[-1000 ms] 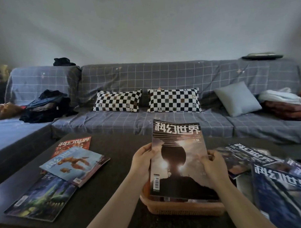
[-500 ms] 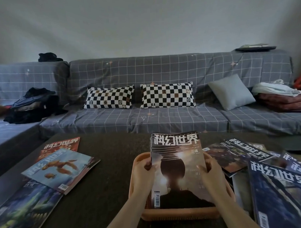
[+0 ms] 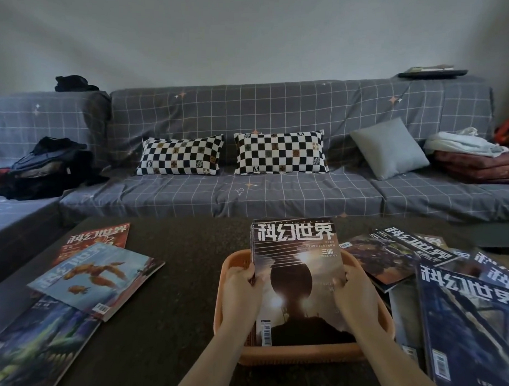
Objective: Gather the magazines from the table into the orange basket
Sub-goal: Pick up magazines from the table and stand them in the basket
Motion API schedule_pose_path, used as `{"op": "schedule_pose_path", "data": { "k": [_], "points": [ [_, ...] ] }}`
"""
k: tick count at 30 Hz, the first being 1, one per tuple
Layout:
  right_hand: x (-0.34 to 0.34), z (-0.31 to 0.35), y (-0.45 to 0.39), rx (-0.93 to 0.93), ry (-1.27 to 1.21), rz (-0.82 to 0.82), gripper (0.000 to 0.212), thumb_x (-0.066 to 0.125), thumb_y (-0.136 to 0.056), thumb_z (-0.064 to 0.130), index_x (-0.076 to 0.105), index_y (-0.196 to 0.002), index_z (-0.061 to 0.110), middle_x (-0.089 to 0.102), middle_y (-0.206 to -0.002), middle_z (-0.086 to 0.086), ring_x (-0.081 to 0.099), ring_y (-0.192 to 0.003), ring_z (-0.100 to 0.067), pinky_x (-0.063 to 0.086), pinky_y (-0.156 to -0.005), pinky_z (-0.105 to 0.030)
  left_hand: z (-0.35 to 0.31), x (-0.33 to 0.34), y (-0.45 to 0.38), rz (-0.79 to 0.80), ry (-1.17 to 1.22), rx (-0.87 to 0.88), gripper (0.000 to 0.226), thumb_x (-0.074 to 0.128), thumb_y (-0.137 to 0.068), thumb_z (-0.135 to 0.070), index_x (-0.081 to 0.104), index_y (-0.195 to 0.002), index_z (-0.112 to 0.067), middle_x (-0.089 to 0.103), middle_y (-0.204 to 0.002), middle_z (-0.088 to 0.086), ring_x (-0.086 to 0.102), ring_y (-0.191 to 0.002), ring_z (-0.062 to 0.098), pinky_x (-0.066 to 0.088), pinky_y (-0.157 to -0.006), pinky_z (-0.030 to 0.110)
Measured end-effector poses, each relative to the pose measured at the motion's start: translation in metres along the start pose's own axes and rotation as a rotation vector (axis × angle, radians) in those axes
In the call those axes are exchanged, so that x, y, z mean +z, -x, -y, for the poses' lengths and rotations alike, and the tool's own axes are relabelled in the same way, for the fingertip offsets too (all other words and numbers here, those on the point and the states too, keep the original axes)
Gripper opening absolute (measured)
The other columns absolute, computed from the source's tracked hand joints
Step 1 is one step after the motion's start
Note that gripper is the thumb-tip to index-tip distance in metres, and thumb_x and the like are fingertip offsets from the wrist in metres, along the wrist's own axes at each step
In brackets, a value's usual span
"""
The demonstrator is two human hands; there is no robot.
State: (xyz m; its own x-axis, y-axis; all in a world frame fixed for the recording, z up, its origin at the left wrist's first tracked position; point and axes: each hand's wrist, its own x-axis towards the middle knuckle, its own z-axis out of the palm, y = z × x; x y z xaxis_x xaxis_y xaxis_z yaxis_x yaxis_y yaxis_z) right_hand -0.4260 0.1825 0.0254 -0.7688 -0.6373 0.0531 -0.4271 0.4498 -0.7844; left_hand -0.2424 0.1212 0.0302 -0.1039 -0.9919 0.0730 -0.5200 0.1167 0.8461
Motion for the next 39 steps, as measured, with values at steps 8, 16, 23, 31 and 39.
{"op": "schedule_pose_path", "data": {
  "k": [8, 16, 23, 31, 39],
  "points": [
    [-0.005, -0.009, -0.004, -0.020, 0.000, 0.050, 0.017, 0.053, -0.093, 0.017, 0.067, -0.104, 0.014, 0.057, -0.072, 0.007, 0.047, -0.060, -0.002, 0.034, -0.051, -0.020, 0.001, 0.003, 0.007, 0.048, 0.154, -0.098, 0.028, 0.057, -0.093, -0.039, 0.069, -0.073, -0.023, 0.069, -0.057, -0.002, 0.057, -0.043, 0.004, 0.040, -0.041, 0.014],
    [-0.003, -0.012, -0.008, 0.040, -0.088, 0.135, 0.021, 0.051, -0.094, 0.022, 0.069, -0.088, 0.013, 0.069, -0.086, -0.007, 0.061, -0.075, -0.018, 0.045, -0.062, -0.029, -0.007, 0.002, 0.011, 0.115, 0.199, -0.098, 0.030, 0.044, -0.099, -0.041, 0.066, -0.085, -0.028, 0.074, -0.077, 0.004, 0.072, -0.070, 0.023, 0.059, -0.066, 0.037],
    [-0.003, -0.012, -0.008, 0.031, -0.062, 0.158, 0.022, 0.052, -0.093, 0.024, 0.069, -0.094, 0.010, 0.069, -0.080, -0.008, 0.059, -0.068, -0.016, 0.040, -0.056, -0.026, -0.010, 0.000, 0.011, 0.164, 0.104, -0.062, 0.008, 0.049, -0.097, -0.024, 0.057, -0.098, -0.028, 0.072, -0.081, 0.003, 0.064, -0.062, 0.012, 0.049, -0.056, 0.023],
    [-0.006, -0.005, 0.001, 0.066, -0.117, 0.155, 0.020, 0.054, -0.093, 0.027, 0.066, -0.094, 0.012, 0.063, -0.075, 0.001, 0.056, -0.068, -0.010, 0.036, -0.053, -0.022, -0.015, 0.004, 0.016, 0.151, 0.100, -0.079, 0.036, 0.043, -0.101, -0.027, 0.046, -0.135, -0.014, 0.068, -0.079, 0.005, 0.057, -0.056, 0.009, 0.042, -0.049, 0.020],
    [-0.004, 0.023, 0.043, -0.259, -0.264, 0.103, 0.044, 0.060, -0.091, 0.026, 0.048, -0.132, 0.015, 0.058, -0.118, 0.007, 0.057, -0.096, -0.012, 0.045, -0.082, -0.019, -0.011, -0.027, 0.032, 0.008, 0.164, 0.030, 0.026, 0.054, -0.095, -0.024, 0.053, -0.118, -0.038, 0.063, -0.097, -0.020, 0.062, -0.080, -0.009, 0.044, -0.051, 0.006]
  ]
}}
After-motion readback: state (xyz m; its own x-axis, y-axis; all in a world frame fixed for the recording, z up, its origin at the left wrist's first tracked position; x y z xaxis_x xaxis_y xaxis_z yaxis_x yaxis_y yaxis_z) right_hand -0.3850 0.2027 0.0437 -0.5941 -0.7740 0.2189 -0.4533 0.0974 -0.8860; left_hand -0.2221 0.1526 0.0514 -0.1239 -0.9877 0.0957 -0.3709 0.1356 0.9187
